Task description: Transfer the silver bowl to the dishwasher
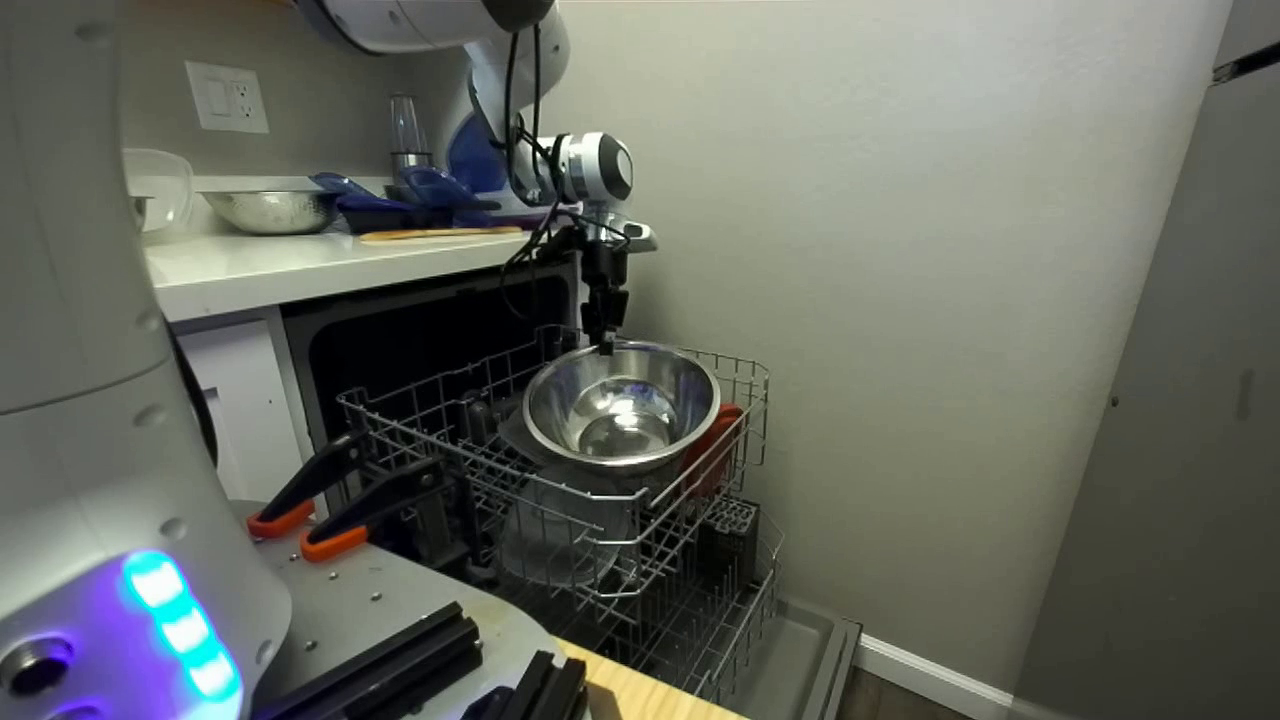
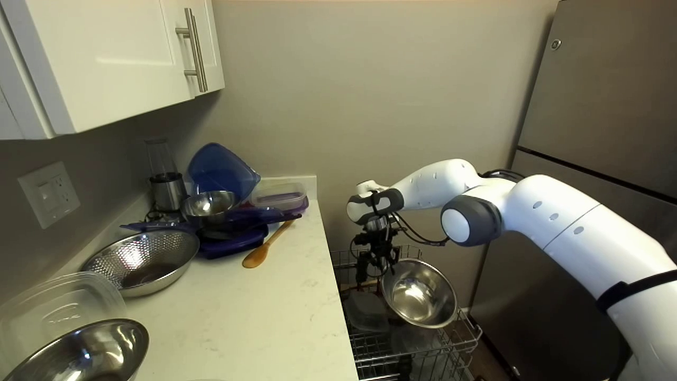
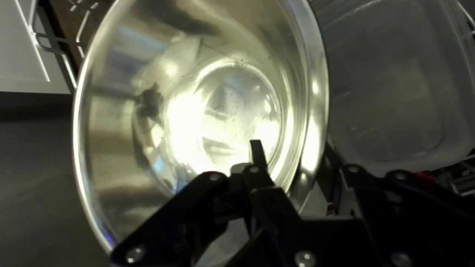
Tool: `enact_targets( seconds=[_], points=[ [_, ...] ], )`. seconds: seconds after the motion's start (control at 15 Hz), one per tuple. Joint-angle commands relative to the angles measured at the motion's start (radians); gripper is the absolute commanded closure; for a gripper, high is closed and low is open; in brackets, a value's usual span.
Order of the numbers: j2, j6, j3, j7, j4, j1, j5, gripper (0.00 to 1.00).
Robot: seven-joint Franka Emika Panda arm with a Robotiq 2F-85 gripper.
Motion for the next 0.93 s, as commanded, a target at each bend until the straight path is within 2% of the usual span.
enact_targets(
  seconds=[0.0, 0.07, 0.2, 0.33, 0.67, 0.87],
  points=[
    [0.014, -0.152, -0.028, 0.048, 0.110, 0.027, -0.066, 0.91],
    [0.020, -0.192, -0.032, 0.052, 0.141, 0.034, -0.085, 0.98],
    [0.033, -0.256, -0.033, 0.053, 0.192, 0.042, -0.115, 1.00],
    [0.039, -0.293, -0.039, 0.043, 0.218, 0.051, -0.125, 0.97],
    [0.060, -0.334, -0.052, 0.042, 0.268, 0.057, -0.135, 0.98],
    [0.032, -0.354, -0.050, 0.000, 0.278, 0.048, -0.132, 0.98]
  ],
)
